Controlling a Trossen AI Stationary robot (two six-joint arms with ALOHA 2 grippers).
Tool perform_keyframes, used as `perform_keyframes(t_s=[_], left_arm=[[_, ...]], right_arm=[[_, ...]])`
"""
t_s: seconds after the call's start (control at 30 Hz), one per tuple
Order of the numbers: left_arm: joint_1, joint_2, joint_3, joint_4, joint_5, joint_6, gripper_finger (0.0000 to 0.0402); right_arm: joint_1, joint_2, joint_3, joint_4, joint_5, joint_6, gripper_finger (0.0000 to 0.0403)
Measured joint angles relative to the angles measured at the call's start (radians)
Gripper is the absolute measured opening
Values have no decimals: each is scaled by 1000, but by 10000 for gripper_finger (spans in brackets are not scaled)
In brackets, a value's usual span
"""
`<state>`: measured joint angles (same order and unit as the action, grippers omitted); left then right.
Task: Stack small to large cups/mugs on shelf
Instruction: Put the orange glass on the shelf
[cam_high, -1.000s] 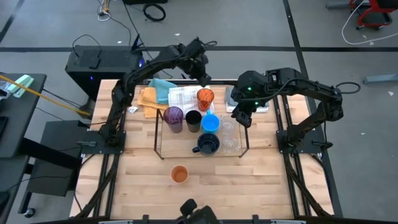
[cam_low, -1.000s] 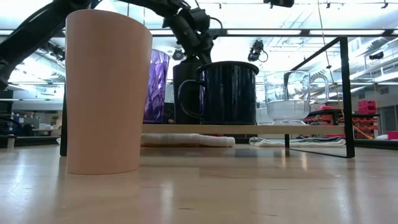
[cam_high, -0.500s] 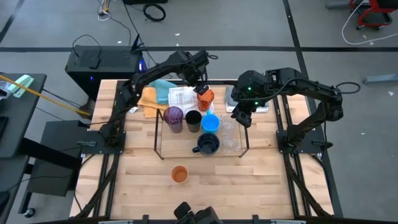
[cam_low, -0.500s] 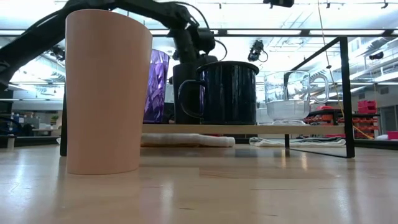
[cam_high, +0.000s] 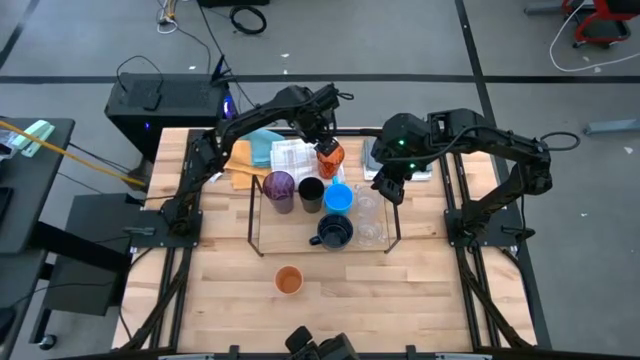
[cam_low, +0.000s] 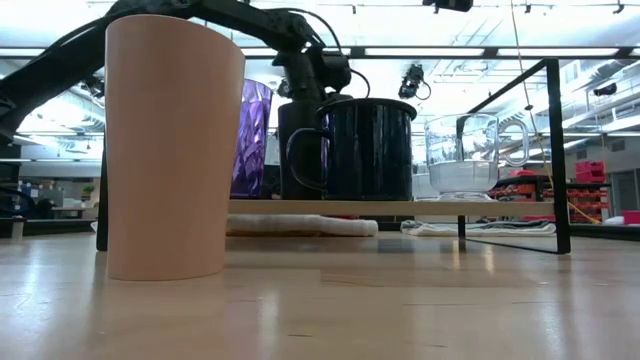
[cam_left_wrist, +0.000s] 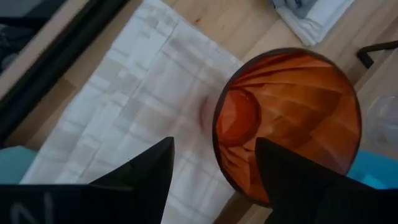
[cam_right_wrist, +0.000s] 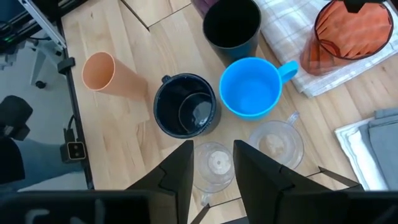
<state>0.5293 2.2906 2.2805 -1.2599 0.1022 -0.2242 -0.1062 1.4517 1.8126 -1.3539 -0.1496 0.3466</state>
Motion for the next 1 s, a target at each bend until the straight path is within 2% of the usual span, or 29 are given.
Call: perform_keyframes(t_s=[0.3, 0.73, 0.87, 1.0], left_arm=[[-8, 17, 0, 38, 18, 8, 221], [-5, 47, -1, 64, 22, 10, 179], [-6, 53, -1, 71, 23, 11, 155], [-4, 53, -1, 88, 22, 11, 108]], right_arm=[[0, 0, 0, 1, 11, 1, 119], [0, 0, 0, 1, 11, -2, 119], [0, 0, 0, 1, 11, -2, 119], [0, 0, 0, 1, 18, -2, 119]])
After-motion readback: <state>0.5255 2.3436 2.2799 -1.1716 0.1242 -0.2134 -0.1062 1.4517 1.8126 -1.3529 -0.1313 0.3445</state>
